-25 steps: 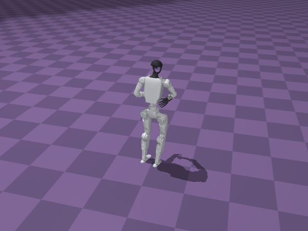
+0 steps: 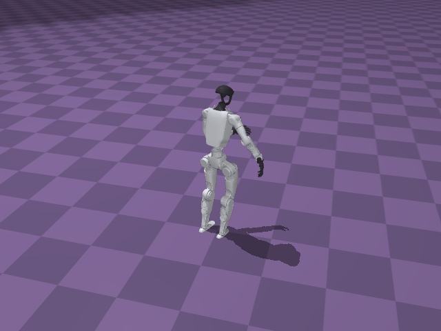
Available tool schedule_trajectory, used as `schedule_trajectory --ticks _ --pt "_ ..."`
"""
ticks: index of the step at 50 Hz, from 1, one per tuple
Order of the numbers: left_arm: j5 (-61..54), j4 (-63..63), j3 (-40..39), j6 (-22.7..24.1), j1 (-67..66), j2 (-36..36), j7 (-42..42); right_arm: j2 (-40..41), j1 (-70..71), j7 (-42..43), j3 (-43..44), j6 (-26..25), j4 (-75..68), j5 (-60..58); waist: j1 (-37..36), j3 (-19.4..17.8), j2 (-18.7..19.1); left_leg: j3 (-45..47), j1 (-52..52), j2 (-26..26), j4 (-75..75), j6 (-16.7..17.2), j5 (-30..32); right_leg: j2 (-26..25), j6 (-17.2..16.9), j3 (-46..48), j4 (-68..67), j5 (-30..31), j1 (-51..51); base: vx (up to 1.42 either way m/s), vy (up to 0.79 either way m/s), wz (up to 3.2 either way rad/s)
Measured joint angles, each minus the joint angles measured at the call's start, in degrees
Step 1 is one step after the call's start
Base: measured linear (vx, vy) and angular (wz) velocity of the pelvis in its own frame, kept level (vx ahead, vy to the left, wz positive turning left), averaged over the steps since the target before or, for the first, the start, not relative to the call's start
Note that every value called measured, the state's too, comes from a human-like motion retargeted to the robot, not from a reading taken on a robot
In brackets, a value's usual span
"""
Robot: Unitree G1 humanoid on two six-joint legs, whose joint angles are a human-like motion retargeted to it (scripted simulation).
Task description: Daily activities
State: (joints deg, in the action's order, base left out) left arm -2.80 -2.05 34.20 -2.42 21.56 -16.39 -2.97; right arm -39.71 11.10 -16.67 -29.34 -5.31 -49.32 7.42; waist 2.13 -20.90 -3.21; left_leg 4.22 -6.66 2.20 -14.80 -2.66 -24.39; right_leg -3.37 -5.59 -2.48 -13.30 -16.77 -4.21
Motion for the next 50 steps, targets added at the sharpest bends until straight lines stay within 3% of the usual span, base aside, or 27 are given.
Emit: schedule_trajectory --ticks 5,10,17,22,29,35,43,50 --pt "2.21 -6.75 2.18 0.0 4.03 -4.48 3.86 -2.28 -14.14 -2.71 13.05 -0.54 2.7 1.07 3.39 0.49 -0.01 2.0 -1.51 -0.63 1.34 -0.33 -0.32 -0.69 -1.34 -1.75 3.04 1.74 -1.59 0.01 0.03 -0.44" --pt "4.6 -14.33 5.67 0.2 7.53 -12.25 6.93 -0.3 -23.13 -6.19 19.22 -1.25 24.11 7.25 6.35 1.14 -0.67 4.44 -4.12 -0.72 4.03 -0.23 0.96 -1.0 -2.8 -3.78 3.02 2.21 -2.22 -0.02 0.01 -0.42" --pt "2.91 -20.14 8.99 0.65 5.97 -19.61 7.32 2.08 -13.56 -6.75 9.53 -3.4 50.38 6.87 7.31 0.96 -2.25 7.05 -7.86 -0.04 7.59 -0.41 3.83 -1.32 -3.21 -6.81 -2.48 0.79 -1.08 -0.05 -0.02 -0.28" --pt "0.19 -20.57 3.46 0.31 -4.68 -19.42 5.17 5.75 3.92 -5.81 -1.89 -4.11 55.71 1.75 4.56 0.31 -4.08 8.16 -9.48 0.87 9.42 -0.7 5.46 -1.24 -2.46 -8.23 -7.01 -0.66 0.47 -0.02 -0.01 -0.07" --pt "1.25 -18.09 -12.2 0.38 -21.86 -13.48 1.99 10.52 25.39 -5.82 -11.83 -2.33 50.33 -7.44 -0.35 -0.79 -6.07 8.34 -10.09 2.03 10.57 -1.44 6.56 -0.77 -0.85 -8.53 -11.98 -2.59 2.61 0.0 0.0 0.0" --pt "3.95 -16.81 -21.81 0.32 -28.3 -8.81 0.56 11.54 32.09 -8.58 -15.72 -0.46 42.92 -14.22 -3.81 -1.31 -6.76 6.95 -9.05 2.62 9.45 -2.08 6.61 0.03 0.2 -7.34 -14.56 -3.51 3.86 0.0 0.0 0.21" --pt "11.55 -14.48 -25.55 0.82 -26.32 -6.48 0.3 13.15 29.44 -13.78 -18.15 1.36 22.63 -26.66 -6.42 -1.39 -5.83 3.9 -6.95 2.75 7.2 -2.41 6.08 0.97 1.31 -4.53 -16.48 -3.99 4.78 0.0 -0.01 0.39" --pt "15.11 -5.03 -25.9 1.43 -23.77 -4.93 0.29 18.85 22.3 -9.25 -12.14 1.65 0.24 -30.81 -5.79 -1.08 -4.45 1.45 -4.66 2.89 4.54 -2.43 4.9 1.63 1.7 -2.56 -18.29 -5.0 5.7 0.01 -0.03 0.37"
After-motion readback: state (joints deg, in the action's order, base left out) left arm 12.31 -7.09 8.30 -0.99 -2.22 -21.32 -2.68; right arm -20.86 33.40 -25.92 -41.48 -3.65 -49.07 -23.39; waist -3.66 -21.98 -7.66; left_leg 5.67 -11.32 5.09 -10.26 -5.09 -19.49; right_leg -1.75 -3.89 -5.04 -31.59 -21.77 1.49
